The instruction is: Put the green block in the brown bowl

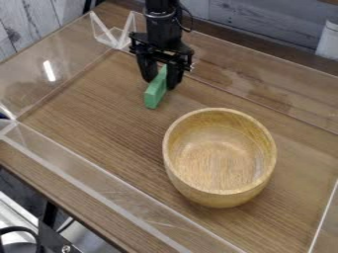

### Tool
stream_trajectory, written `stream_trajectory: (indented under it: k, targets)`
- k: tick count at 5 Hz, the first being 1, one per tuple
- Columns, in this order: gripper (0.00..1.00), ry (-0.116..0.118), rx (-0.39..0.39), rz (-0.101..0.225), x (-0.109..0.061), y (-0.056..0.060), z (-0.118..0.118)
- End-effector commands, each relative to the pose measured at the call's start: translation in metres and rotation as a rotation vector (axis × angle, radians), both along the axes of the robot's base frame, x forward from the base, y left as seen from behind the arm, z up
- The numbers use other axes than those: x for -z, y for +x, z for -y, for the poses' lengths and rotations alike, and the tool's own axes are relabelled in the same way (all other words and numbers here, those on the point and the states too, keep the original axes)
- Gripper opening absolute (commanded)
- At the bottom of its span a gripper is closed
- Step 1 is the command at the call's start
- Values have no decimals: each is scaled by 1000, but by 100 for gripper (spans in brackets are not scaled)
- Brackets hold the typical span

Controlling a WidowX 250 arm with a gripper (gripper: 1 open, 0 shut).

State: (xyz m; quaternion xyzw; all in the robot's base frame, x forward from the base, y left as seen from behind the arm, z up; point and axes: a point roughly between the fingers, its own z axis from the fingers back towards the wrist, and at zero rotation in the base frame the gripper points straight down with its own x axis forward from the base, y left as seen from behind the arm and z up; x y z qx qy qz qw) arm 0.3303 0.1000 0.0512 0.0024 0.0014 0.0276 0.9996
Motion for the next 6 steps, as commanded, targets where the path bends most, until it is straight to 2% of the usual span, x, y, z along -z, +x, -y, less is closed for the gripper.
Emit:
stream_trajectory:
  k: [1, 4, 5, 6]
  targets:
    - [0, 19, -7, 52, -17, 6, -4]
    - [0, -12, 5, 138, -70, 1, 13]
    - [0, -19, 11, 144, -73, 2, 15]
    - [100, -12, 9, 129, -63, 5, 12]
